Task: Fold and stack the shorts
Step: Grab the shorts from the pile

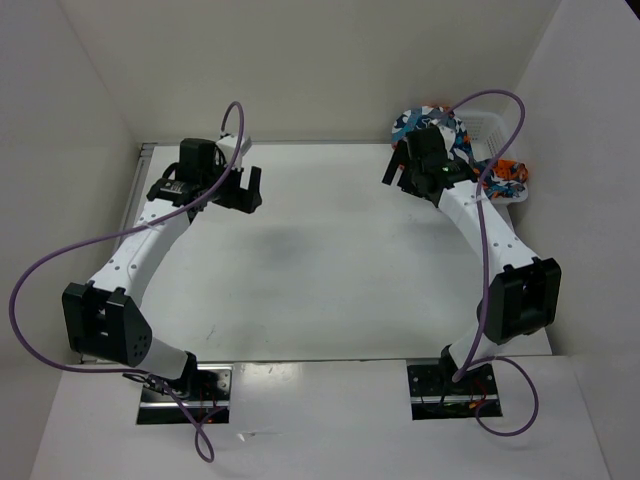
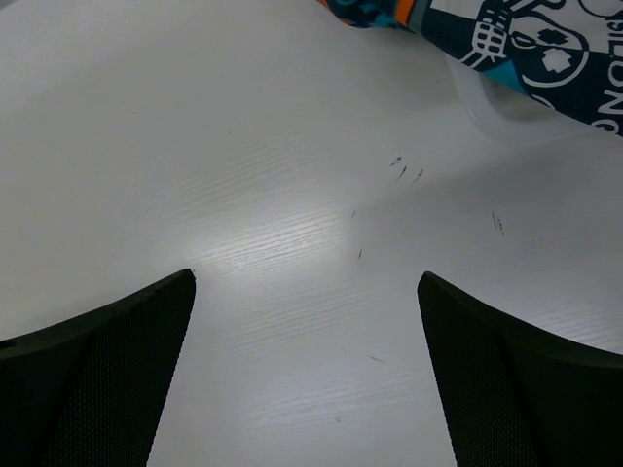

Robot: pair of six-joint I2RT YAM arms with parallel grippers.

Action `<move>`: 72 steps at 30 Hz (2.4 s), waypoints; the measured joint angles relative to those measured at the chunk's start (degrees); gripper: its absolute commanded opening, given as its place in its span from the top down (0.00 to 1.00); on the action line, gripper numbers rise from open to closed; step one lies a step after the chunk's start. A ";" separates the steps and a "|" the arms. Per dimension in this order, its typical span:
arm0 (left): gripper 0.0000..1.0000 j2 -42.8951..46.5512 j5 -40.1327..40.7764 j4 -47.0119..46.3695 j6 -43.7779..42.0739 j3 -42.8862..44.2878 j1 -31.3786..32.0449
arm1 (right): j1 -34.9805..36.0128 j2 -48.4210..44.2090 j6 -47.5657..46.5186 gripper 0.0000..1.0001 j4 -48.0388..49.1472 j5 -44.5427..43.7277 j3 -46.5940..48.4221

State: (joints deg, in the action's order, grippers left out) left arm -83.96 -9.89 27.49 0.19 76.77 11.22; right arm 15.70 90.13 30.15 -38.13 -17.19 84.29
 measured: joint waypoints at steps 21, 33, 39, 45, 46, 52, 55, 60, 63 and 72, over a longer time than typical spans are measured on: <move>0.00 -2.40 -4.02 2.43 0.00 1.27 0.00 | -7.76 42.01 -5.05 0.27 -11.04 -8.87 54.10; 0.00 -2.62 -4.35 3.58 0.00 1.22 0.00 | -12.20 46.42 -5.57 0.32 -18.86 -7.96 56.98; 0.00 -2.62 -4.37 3.58 0.00 1.22 0.00 | -11.98 44.19 -5.84 0.54 -17.38 -7.98 47.28; 0.00 -2.62 -4.55 3.61 0.00 1.22 0.00 | -12.00 41.66 -7.58 0.85 -13.97 -6.14 41.62; 0.00 -2.62 -4.59 3.61 0.00 1.22 0.00 | -11.87 41.33 -8.02 0.91 -13.92 -5.38 41.40; 0.00 -2.62 -5.03 3.61 0.00 1.22 0.00 | -10.97 39.36 -8.76 0.99 -13.55 -2.71 40.89; 0.00 -2.62 -5.29 3.63 0.00 1.22 0.00 | -11.13 38.56 -8.26 0.88 -14.05 -2.60 41.88; 0.00 -2.62 -5.53 3.61 0.00 1.22 0.00 | -11.15 38.47 -6.88 0.66 -14.73 -3.50 45.51; 0.00 -2.62 -5.57 3.63 0.00 1.22 0.00 | -11.19 38.32 -5.57 0.46 -14.71 -5.07 45.55; 0.00 -2.62 -5.66 3.87 0.00 1.22 0.00 | -12.37 34.40 -6.10 0.64 -13.70 -7.32 37.44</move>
State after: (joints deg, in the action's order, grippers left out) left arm -86.59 -15.55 31.35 0.19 78.00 11.22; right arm 3.33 124.53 24.05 -51.83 -24.51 121.73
